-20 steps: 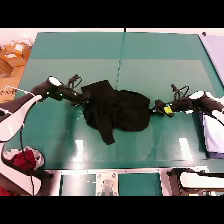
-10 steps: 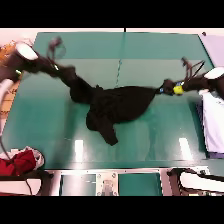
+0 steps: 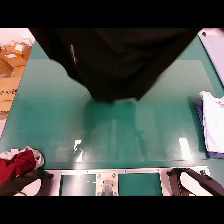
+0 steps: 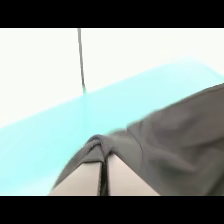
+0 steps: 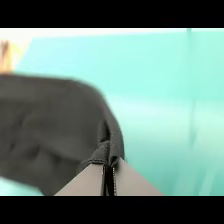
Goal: Fold the shirts.
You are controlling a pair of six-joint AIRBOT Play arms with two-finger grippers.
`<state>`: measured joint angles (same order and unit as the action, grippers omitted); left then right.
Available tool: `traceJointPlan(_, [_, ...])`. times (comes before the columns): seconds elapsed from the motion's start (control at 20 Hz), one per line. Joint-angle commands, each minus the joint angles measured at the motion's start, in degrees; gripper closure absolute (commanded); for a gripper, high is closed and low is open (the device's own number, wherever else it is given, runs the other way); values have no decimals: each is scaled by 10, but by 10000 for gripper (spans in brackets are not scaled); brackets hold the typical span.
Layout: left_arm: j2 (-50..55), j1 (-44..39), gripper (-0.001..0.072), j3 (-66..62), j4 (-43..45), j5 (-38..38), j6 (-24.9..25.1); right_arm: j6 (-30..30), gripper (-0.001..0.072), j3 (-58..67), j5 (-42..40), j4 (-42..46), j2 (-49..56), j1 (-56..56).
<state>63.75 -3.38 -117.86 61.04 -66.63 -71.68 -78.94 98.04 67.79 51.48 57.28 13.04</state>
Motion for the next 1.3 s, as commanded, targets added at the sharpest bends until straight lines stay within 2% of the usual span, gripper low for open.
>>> traceJointPlan(0.0, [-78,0,681,-24,18,27,30,-38,694,48,-69,6,-87,31])
traceJointPlan(0.15, [-113,0,681,-24,55,68,32,-51,694,48,-124,6,-135,61])
traceJointPlan(0.35, [-111,0,681,-10,122,80,30,-51,693,38,-127,18,-139,64])
traceJointPlan(0.5, [-74,0,681,28,147,89,26,-50,693,-23,-127,20,-125,64])
traceJointPlan(0.65, [14,0,681,36,151,88,7,-44,693,-121,-139,19,-93,63])
traceJointPlan(0.8, [141,0,681,36,145,89,-3,6,693,-221,-195,19,-19,48])
traceJointPlan(0.9, [231,0,681,36,105,92,3,30,693,-262,-241,19,62,27])
traceJointPlan(1.1, [374,-1,680,36,-7,93,12,31,693,-267,-314,19,254,-9])
traceJointPlan(1.25, [423,-13,679,36,-20,113,22,31,693,-245,-348,15,346,-14])
